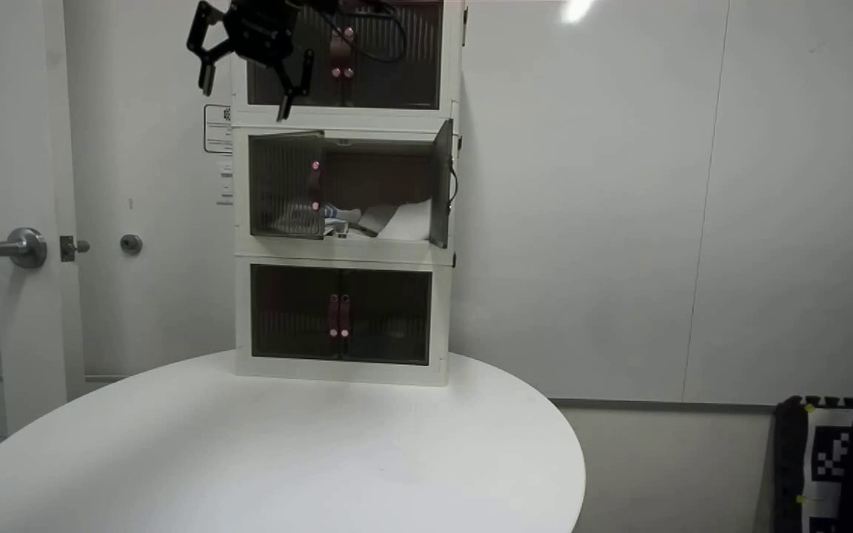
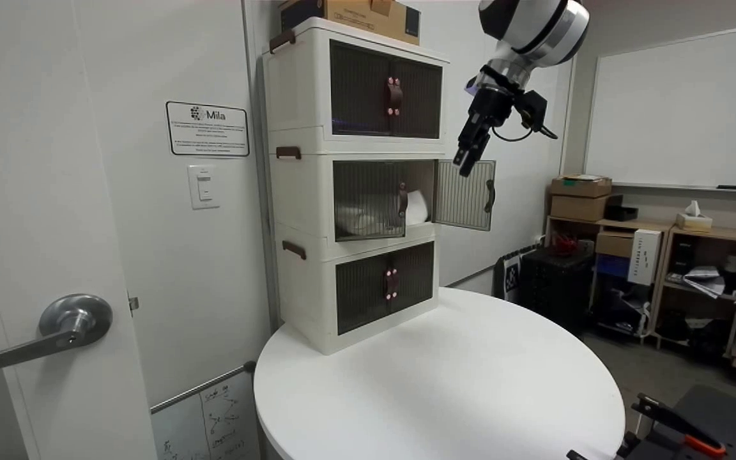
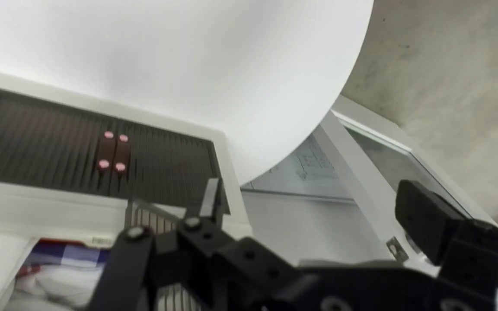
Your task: Put the towel in the middle cabinet
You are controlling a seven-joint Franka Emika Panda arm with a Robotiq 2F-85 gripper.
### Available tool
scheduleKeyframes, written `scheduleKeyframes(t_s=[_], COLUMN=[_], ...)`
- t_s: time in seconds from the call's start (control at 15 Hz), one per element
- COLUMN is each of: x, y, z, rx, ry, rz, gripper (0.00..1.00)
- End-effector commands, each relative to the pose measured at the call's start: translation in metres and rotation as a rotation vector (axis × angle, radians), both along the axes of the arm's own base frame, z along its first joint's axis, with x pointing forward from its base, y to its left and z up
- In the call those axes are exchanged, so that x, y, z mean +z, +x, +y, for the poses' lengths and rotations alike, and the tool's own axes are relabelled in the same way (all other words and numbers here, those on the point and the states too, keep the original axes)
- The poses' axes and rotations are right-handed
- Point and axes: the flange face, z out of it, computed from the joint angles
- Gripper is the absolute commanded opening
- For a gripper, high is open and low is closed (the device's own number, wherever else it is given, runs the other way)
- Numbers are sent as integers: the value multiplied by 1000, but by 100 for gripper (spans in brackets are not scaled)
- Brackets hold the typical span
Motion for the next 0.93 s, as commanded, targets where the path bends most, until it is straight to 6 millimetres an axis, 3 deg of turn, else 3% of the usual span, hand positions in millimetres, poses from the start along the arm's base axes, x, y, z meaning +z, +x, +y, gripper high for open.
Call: scheduleKeyframes(t_s=[0.0, 0.13, 0.33, 0.53, 0.87], x=[-51, -72, -80, -73, -64], y=[-47, -66, -89, -101, -116], z=[43, 65, 83, 76, 48], rx=[-46, -103, -211, -333, -576], ry=[-140, -217, -341, -445, -562], rz=[133, 209, 233, 215, 172], gripper=[100, 100, 100, 100, 100])
